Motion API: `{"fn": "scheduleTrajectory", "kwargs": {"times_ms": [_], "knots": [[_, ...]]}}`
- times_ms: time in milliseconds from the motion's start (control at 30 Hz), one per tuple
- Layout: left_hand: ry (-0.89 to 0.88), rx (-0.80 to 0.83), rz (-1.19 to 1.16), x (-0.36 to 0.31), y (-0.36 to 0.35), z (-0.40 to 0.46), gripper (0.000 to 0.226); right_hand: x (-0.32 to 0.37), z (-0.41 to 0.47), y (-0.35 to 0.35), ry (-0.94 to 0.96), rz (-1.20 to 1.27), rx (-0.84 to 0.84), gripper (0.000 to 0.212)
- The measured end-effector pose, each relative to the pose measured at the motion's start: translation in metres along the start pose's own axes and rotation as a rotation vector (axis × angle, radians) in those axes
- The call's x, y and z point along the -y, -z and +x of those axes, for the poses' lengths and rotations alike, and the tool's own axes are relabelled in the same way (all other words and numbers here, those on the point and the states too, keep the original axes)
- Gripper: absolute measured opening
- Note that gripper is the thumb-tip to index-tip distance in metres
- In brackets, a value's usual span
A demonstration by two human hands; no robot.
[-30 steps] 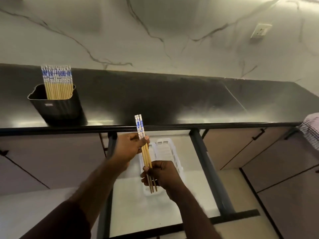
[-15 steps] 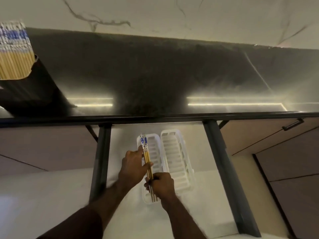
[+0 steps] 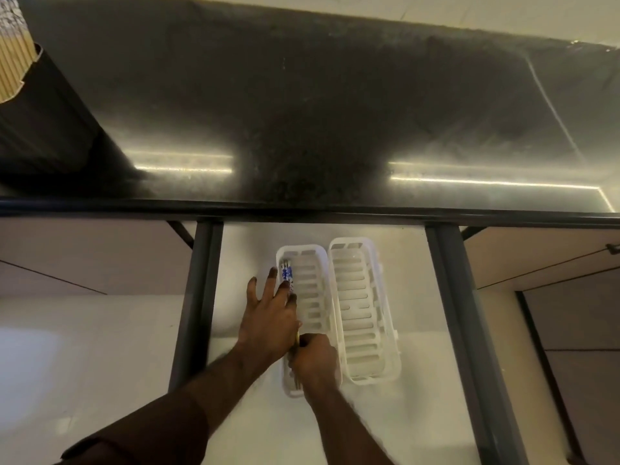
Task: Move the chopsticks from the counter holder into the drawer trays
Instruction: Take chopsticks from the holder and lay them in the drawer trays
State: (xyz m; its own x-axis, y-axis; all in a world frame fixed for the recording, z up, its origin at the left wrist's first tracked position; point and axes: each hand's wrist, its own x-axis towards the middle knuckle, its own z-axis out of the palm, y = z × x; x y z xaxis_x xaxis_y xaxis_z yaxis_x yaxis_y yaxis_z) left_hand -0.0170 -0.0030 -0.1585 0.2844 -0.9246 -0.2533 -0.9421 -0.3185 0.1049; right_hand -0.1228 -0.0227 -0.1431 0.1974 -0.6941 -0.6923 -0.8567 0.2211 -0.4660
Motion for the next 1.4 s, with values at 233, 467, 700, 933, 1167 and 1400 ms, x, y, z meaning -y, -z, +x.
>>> {"fn": "scheduleTrajectory", "kwargs": {"times_ms": [233,467,700,933,1167,1400], "knots": [[0.011,0.001,0.037,-0.002,-0.002,0.004,0.082,-0.002,-0.002,-0.005,0.120,-0.241,-0.117,0.019],[-0.004,0.049,0.072,-0.001,-0.003,0.009,0.080,-0.003,-0.008,-0.007,0.242,-0.307,-0.148,0.033],[-0.076,-0.022,0.068,0.004,0.027,-0.003,0.074,0.016,-0.029,0.029,0.372,-0.285,-0.179,0.036],[-0.049,-0.279,-0.015,0.000,0.139,-0.044,0.053,0.075,-0.098,0.100,0.587,-0.225,-0.379,0.043],[-0.066,-0.712,-0.406,0.011,0.257,-0.155,0.038,0.128,-0.233,0.131,0.946,-0.107,-0.543,0.030],[-0.006,-0.947,-0.579,0.077,0.324,-0.244,0.037,0.195,-0.329,0.095,1.155,-0.092,-0.635,0.023]]}}
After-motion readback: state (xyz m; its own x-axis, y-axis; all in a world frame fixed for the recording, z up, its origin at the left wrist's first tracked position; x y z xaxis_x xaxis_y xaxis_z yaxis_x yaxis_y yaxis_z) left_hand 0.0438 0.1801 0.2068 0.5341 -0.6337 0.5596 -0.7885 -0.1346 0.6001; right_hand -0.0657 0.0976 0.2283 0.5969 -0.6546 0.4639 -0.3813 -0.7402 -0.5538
